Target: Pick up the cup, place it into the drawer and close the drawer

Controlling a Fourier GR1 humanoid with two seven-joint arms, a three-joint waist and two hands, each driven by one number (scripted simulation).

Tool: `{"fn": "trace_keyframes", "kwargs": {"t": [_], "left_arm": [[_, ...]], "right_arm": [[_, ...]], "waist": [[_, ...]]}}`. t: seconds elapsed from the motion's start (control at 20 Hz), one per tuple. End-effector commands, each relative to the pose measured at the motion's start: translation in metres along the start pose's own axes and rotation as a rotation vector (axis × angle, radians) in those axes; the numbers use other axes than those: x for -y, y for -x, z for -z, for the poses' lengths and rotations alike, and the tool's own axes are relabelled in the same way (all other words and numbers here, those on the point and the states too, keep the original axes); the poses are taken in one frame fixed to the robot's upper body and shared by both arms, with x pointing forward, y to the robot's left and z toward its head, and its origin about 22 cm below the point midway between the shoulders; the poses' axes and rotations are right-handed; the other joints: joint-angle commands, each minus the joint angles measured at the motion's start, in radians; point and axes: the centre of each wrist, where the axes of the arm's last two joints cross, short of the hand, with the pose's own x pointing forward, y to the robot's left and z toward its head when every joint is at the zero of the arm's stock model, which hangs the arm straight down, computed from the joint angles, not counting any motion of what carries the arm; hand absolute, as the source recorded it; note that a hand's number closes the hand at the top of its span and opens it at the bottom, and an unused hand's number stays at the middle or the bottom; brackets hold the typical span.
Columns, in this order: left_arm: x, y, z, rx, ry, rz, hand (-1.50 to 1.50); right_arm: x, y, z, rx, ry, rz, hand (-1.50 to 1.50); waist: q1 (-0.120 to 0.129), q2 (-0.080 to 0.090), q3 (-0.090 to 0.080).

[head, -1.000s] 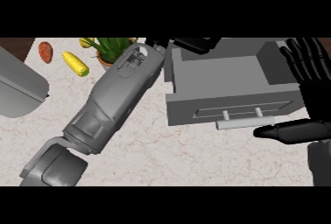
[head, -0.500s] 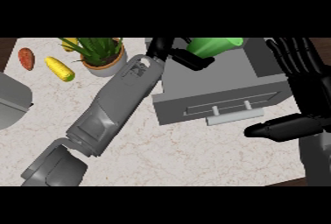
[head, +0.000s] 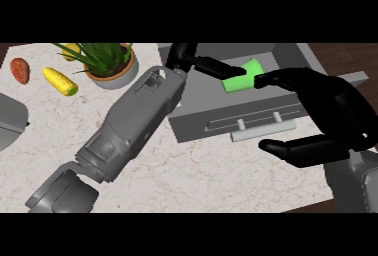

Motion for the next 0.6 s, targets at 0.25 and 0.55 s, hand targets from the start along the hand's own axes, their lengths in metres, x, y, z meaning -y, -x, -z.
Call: {"fn": "trace_keyframes", "kwargs": {"t": [0.25, 0.55], "left_arm": [[0.001, -0.011, 0.004, 0.124, -0.114, -0.156, -1.5], [-0.002, -0.002, 0.001, 0.116, -0.161, -0.153, -1.5]], "right_arm": [[-0.011, 0.007, -0.008, -0.248, -0.422, -0.098, 1.5], [-0.005, 0.01, -0.023, -0.406, -0.427, -0.383, -1.5]], "waist": [[0.043, -0.022, -0.001], [0.111, -0.033, 0.001]]}}
